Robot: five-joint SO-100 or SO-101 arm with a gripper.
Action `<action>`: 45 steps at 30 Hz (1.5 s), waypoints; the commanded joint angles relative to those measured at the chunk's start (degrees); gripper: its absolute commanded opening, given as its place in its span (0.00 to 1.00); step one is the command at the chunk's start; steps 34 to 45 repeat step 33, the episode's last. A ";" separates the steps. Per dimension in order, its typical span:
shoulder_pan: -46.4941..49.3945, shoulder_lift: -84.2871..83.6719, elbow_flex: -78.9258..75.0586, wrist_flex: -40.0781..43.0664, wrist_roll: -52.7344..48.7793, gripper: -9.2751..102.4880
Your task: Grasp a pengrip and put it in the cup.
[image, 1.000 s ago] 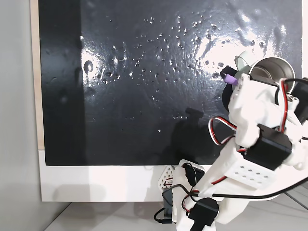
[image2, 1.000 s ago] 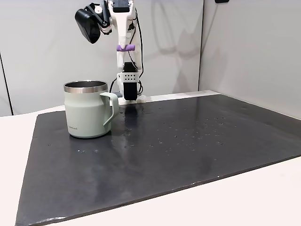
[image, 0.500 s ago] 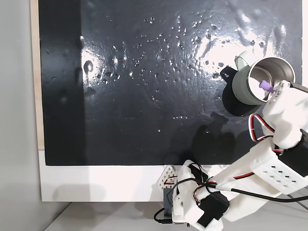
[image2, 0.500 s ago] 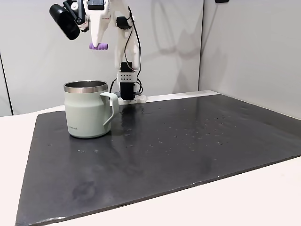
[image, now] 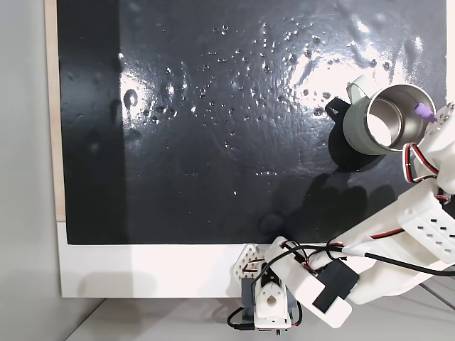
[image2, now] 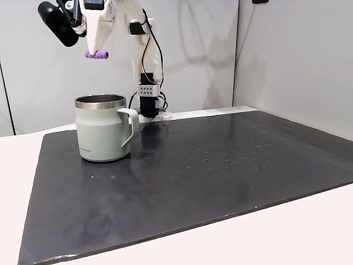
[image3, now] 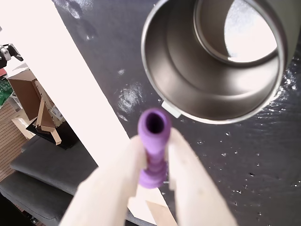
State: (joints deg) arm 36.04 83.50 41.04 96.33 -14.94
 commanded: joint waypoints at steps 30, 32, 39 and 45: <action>0.09 2.55 -0.79 0.62 -0.18 0.32; 0.00 2.72 -0.26 0.62 -0.26 0.32; 0.00 2.81 -0.26 0.62 -0.26 0.32; 0.00 2.81 -0.26 0.62 -0.26 0.32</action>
